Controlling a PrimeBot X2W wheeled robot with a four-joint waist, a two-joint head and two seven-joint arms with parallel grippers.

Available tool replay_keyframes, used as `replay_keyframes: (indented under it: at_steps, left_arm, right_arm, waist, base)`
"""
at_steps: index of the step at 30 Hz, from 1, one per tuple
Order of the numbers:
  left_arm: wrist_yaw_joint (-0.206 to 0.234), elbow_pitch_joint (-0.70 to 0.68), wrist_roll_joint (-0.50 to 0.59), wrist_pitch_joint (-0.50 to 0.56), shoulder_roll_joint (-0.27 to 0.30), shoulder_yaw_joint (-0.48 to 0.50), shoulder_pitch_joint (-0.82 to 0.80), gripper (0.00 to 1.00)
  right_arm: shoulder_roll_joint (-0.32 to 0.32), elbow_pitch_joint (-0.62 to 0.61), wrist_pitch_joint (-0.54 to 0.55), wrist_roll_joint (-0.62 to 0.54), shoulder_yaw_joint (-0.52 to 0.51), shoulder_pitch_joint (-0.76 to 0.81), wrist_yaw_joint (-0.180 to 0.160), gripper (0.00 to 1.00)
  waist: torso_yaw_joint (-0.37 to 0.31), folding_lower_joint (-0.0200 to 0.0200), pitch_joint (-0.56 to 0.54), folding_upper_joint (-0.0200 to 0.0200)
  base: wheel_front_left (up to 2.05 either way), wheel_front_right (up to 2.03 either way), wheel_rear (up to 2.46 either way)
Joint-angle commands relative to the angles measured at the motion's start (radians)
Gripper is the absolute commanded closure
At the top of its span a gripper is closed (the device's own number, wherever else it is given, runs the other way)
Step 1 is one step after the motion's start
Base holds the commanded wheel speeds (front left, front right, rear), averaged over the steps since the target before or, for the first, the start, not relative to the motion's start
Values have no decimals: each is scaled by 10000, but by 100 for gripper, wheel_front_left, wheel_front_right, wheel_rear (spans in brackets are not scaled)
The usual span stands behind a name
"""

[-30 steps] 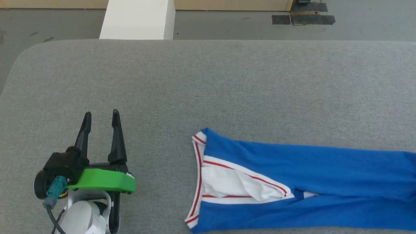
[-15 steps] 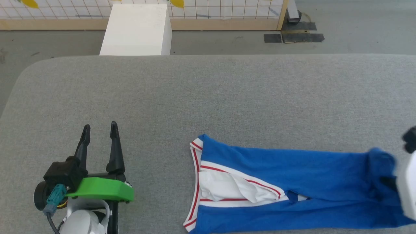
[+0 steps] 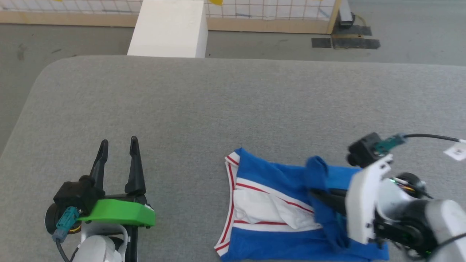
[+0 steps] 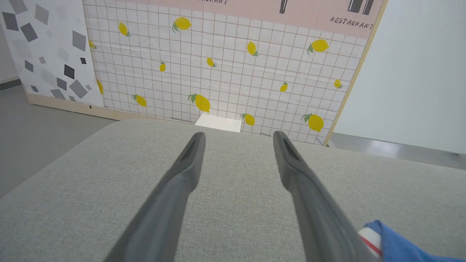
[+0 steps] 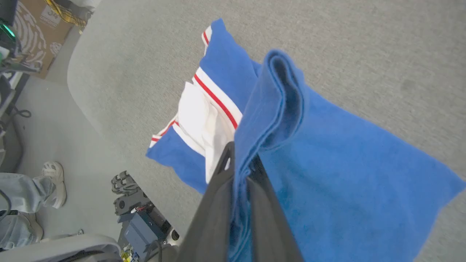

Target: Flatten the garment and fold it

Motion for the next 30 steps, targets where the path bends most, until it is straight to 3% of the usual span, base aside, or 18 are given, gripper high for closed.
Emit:
replay_keyframes:
  at_steps: [1,8,16,17,18,19,25,30]
  left_arm:
    - [-78,-11,93,-45,-76,34,85,0]
    - [-181,15,185,-45,-294,48,89,0]
    - [-325,108,326,-45,-627,43,12,0]
    - [-361,137,353,-45,-668,56,-1,0]
    - [-385,156,370,-45,-693,67,-6,0]
    - [-412,182,392,-45,-721,84,-9,0]
    - [-577,379,533,-45,-758,142,-14,0]
    - [-627,453,594,-45,-678,224,57,0]
  right_arm:
    - [260,226,-236,-139,154,-267,-13,100]
    - [1352,1305,-922,-328,1091,-991,-13,100]
    - [2143,3167,-2253,-1450,1599,-1496,-13,100]
    - [2207,3473,-2406,-1599,1737,-1554,-13,69]
    - [2249,3633,-2523,-1666,1818,-1599,-13,18]
    - [2304,3776,-2684,-1720,1911,-1666,-13,0]
    - [2593,3260,-3192,-1103,2593,-2192,-13,0]
    - [2208,2196,-3650,-1138,2363,-2341,-13,0]
  waist:
    - [220,0,161,0]
    - [653,0,485,0]
    - [989,0,764,0]
    - [1011,0,782,0]
    - [1016,0,788,0]
    - [1014,0,786,0]
    - [696,0,522,0]
    - [190,0,177,0]
  base:
    - [0,0,0]
    - [0,0,0]
    - [0,0,0]
    - [0,0,0]
    - [0,0,0]
    - [0,0,0]
    - [0,0,0]
    - [0,0,0]
